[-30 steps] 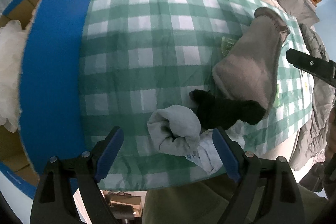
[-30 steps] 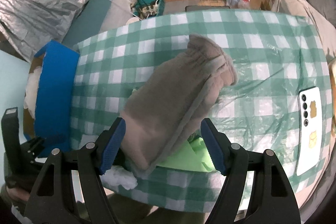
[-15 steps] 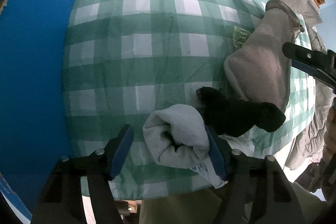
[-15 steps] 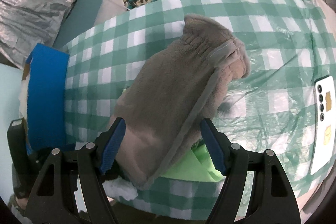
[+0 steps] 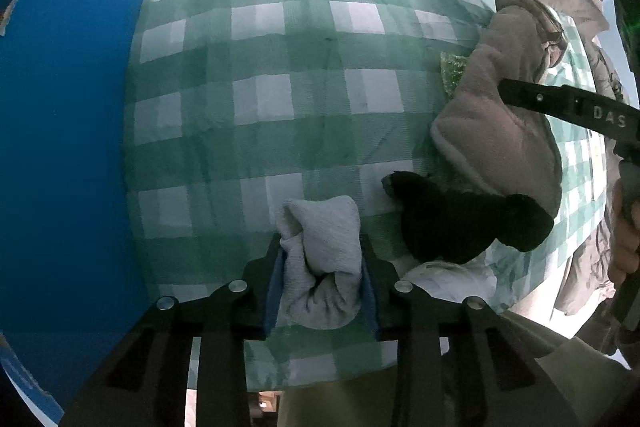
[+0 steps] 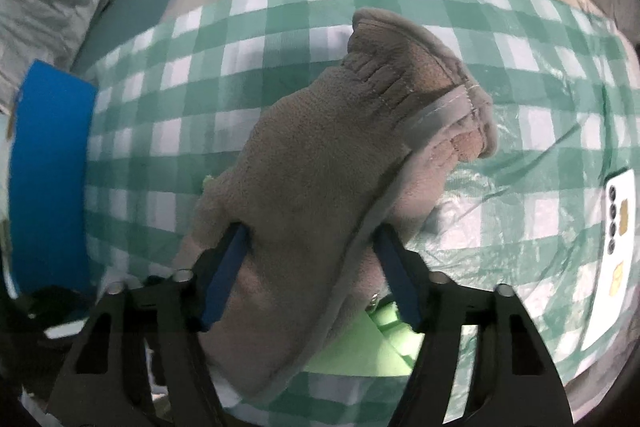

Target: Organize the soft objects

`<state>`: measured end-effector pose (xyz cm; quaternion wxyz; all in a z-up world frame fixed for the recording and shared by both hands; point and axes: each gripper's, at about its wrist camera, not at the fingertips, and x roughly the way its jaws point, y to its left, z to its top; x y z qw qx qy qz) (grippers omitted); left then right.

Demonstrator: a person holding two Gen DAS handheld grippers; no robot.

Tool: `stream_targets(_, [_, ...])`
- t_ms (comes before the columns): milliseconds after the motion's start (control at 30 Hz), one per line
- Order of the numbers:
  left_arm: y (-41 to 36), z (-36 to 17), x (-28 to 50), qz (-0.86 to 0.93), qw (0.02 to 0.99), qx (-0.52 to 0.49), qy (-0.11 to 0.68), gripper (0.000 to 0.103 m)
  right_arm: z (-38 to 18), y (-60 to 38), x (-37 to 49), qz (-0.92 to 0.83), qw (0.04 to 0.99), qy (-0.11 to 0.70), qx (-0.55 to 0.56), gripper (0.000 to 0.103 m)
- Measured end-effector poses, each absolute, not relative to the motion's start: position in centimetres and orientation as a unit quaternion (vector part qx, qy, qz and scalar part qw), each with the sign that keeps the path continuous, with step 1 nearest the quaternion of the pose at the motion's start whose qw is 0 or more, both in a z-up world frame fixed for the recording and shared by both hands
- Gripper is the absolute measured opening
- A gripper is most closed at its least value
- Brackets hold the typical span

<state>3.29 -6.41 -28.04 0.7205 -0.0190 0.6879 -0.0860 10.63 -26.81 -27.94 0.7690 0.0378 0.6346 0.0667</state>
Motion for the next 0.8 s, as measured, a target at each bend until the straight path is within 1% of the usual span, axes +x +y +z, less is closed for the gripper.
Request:
stream_targets(67, [-6.3, -27.9, 3.3, -0.083, 0.723, -0.014, 0.685, 0.031, -27.7, -26.9, 10.6, 0.068, 0.771, 0.632, 0.031, 0.050])
stream_targets(133, [-6.4, -27.7, 3.2, -0.082, 0.726, -0.010, 0.683, 0.031, -27.4, -26.9, 10.5, 0.070, 0.775, 0.628, 0.023, 0.033])
stream_targets(167, [-6.3, -27.6, 3.2, -0.081, 0.727, -0.008, 0.681, 0.031, -27.2, -27.0, 10.4, 0.071, 0.777, 0.625, 0.017, 0.029])
stream_targets(200, [-6.3, -27.2, 2.8, -0.081, 0.730, -0.006, 0.679, 0.031, -26.9, -27.1, 10.4, 0.070, 0.780, 0.622, 0.008, 0.012])
stream_targets(500, [-4.9, -24.2, 2.6, -0.074, 0.752, -0.008, 0.655, 0.031, -24.2, -27.0, 9.5, 0.101, 0.801, 0.590, -0.002, 0.009])
stream_targets(800, [-3.5, -21.4, 1.7, -0.063, 0.772, -0.017, 0.632, 0.031, -21.2, -26.0, 8.9, 0.117, 0.819, 0.562, -0.016, 0.008])
